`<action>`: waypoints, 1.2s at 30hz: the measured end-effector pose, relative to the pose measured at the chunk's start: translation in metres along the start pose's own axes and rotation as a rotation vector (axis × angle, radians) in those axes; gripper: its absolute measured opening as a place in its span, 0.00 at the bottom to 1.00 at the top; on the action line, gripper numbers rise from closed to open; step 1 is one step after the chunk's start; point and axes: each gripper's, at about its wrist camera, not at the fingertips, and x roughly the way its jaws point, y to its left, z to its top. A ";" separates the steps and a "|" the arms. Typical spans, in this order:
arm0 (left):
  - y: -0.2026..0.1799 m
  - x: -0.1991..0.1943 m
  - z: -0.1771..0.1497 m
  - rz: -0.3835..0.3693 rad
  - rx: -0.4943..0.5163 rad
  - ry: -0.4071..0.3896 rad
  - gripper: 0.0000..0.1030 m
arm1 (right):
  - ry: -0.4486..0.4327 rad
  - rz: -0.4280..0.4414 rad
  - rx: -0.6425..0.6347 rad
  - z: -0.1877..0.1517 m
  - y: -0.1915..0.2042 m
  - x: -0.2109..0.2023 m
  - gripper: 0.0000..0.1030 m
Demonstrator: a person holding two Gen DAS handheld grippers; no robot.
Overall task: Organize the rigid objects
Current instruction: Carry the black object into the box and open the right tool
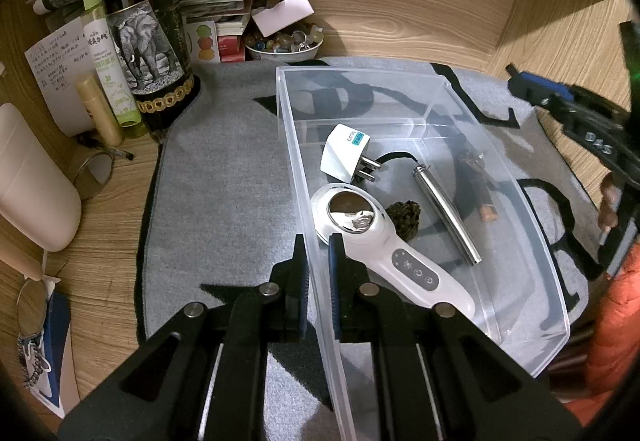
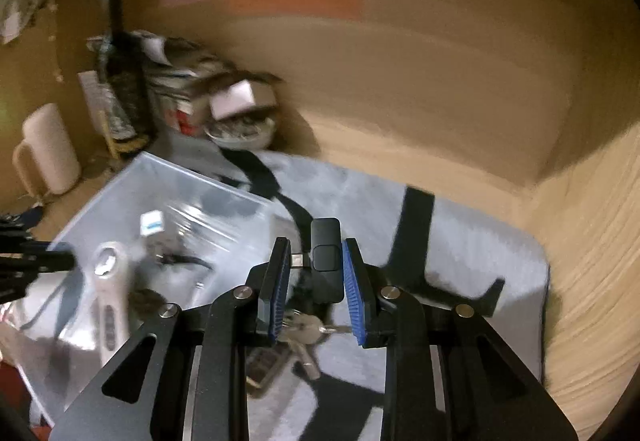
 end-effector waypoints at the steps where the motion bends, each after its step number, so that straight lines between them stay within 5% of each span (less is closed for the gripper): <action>1: 0.001 0.000 0.000 0.001 0.000 0.000 0.08 | -0.013 0.008 -0.010 0.002 0.005 -0.004 0.23; 10: 0.000 0.000 0.000 0.000 0.000 0.000 0.08 | -0.077 0.094 -0.072 0.007 0.044 -0.034 0.23; 22: 0.000 -0.001 0.001 -0.001 0.002 0.000 0.08 | 0.133 0.240 -0.152 -0.027 0.100 0.013 0.23; 36: 0.001 -0.001 0.002 0.000 0.002 0.000 0.08 | 0.200 0.265 -0.164 -0.036 0.106 0.014 0.28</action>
